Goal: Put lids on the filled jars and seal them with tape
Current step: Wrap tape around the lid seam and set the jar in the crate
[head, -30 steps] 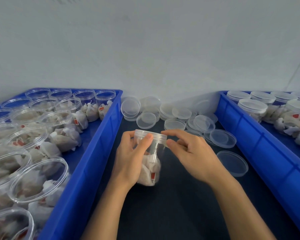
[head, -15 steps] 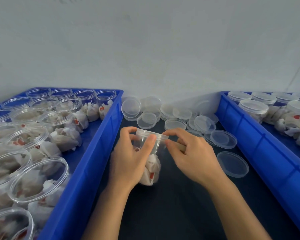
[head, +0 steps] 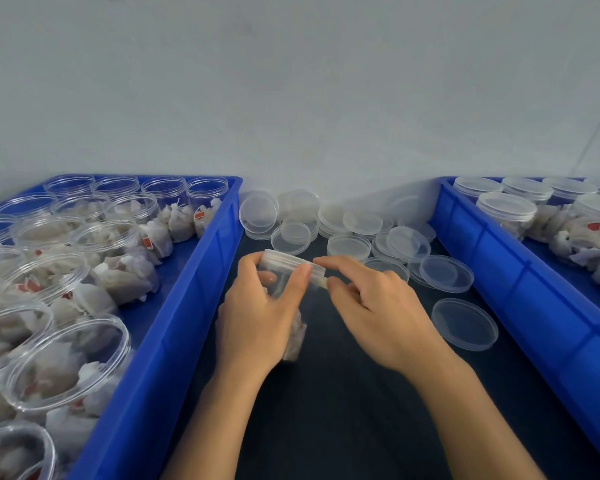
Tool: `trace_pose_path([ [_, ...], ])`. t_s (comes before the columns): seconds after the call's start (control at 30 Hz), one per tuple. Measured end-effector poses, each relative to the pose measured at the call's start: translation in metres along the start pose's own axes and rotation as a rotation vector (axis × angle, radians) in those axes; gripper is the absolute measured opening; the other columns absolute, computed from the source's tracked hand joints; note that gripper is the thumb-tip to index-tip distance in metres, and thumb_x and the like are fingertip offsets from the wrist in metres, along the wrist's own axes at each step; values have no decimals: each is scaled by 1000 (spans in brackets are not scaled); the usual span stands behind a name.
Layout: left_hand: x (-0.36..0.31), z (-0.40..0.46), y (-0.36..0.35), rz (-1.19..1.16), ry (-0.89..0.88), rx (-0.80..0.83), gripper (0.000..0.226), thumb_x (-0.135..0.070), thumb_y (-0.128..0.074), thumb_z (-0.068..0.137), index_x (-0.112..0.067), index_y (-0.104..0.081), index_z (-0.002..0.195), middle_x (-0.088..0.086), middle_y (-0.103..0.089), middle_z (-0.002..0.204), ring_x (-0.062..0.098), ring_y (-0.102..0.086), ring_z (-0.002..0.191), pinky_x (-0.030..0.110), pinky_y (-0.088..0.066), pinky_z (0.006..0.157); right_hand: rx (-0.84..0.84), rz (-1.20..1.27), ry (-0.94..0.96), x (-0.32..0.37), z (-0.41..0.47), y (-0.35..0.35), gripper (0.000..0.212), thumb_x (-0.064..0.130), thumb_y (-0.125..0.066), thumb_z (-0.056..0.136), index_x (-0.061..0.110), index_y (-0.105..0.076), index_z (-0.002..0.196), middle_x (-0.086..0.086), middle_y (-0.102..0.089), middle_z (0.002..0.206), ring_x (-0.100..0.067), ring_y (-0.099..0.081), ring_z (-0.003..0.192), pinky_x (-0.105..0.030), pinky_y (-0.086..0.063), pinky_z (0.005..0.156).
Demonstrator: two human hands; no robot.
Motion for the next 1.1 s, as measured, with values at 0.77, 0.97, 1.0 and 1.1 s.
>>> trace_pose_path([
  [0.77,11,6,2,-351,40,166,43,-69,-47,92,-35,-61,114,-19,-70,104,1,-69,94,39,-55,87,-101,-47,9,-2,1,-8,20,54,-47,104,46,-55,120,25,-60,66,-14,-58,63,-35,-53,66],
  [0.97,9,4,2,-337,35,147,40,-67,-42,92,-36,-60,111,-19,-68,102,2,-68,91,43,-57,87,-129,-48,-7,-1,1,-8,19,56,-49,102,47,-56,118,17,-54,54,-13,-59,62,-38,-56,67],
  [1.0,8,3,1,-314,29,140,42,-72,-43,90,-39,-59,111,-21,-68,102,1,-68,90,42,-57,85,-128,-45,-9,-1,1,-8,19,55,-49,102,47,-56,118,18,-54,54,-13,-59,62,-38,-56,67],
  [1.1,5,-1,-1,-180,-15,78,53,-85,-52,77,-48,-55,115,-24,-67,105,-9,-64,95,30,-53,78,-126,-49,-2,0,0,-7,20,53,-51,101,47,-56,120,17,-56,57,-12,-60,64,-38,-55,67],
])
Point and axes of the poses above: each hand's wrist, its own z-axis towards the middle knuckle, its own y-axis out of the back of the hand, x = y × z, the point moved 1 cm from there along z, towards the middle knuckle
